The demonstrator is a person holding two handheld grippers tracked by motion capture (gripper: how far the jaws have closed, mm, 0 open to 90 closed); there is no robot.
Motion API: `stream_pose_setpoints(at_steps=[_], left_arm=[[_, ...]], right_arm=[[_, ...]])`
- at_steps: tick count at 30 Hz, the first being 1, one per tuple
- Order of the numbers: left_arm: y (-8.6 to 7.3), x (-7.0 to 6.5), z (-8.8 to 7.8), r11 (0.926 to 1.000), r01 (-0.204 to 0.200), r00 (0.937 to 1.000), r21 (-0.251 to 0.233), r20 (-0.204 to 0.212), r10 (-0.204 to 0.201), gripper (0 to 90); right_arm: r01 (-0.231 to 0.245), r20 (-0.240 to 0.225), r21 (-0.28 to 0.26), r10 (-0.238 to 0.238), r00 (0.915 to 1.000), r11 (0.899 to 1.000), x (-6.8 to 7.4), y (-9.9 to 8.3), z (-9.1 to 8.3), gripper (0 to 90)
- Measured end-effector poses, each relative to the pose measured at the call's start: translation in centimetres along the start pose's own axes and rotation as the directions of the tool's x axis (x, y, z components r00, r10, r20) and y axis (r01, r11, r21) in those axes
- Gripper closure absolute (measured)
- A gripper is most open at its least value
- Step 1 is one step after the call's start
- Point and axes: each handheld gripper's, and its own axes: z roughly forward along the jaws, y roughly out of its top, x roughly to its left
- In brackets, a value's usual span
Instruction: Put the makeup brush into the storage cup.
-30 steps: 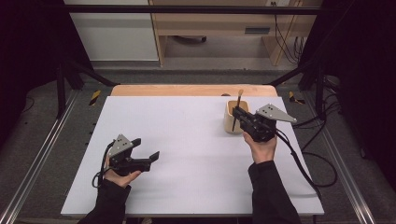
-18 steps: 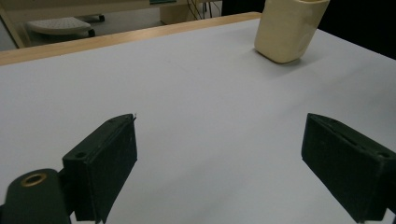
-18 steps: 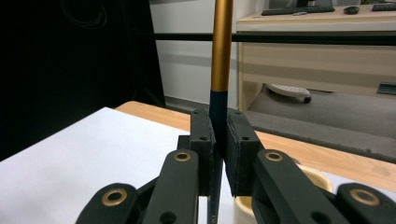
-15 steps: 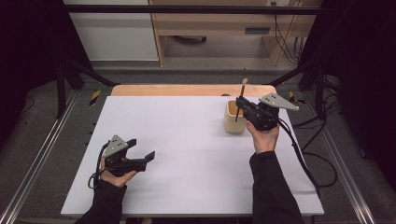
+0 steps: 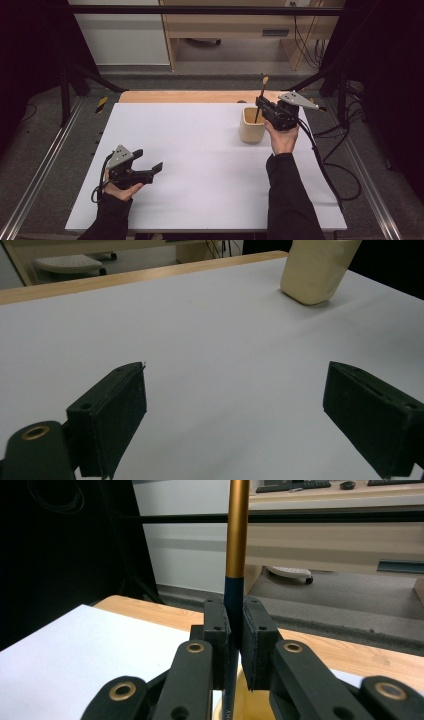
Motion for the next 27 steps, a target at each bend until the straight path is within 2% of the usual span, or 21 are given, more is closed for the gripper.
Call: stream_pose_setpoints(at_steps=[11, 27], left_arm=[[-0.1, 0.1, 0.2, 0.9999, -0.002, 1.0000, 0.011, 0.002, 0.002, 10.0], [-0.2, 0.1, 0.3, 0.9999, -0.001, 1.0000, 0.016, 0.001, 0.001, 10.0]], right_arm=[[-0.028, 0.034, 0.008, 0.028, 0.9990, 1.000, -1.0, -0.5, 1.9, 83.0], [-0.050, 0.081, 0.014, 0.049, 0.9956, 0.999, -1.7, -1.2, 3.5, 83.0]])
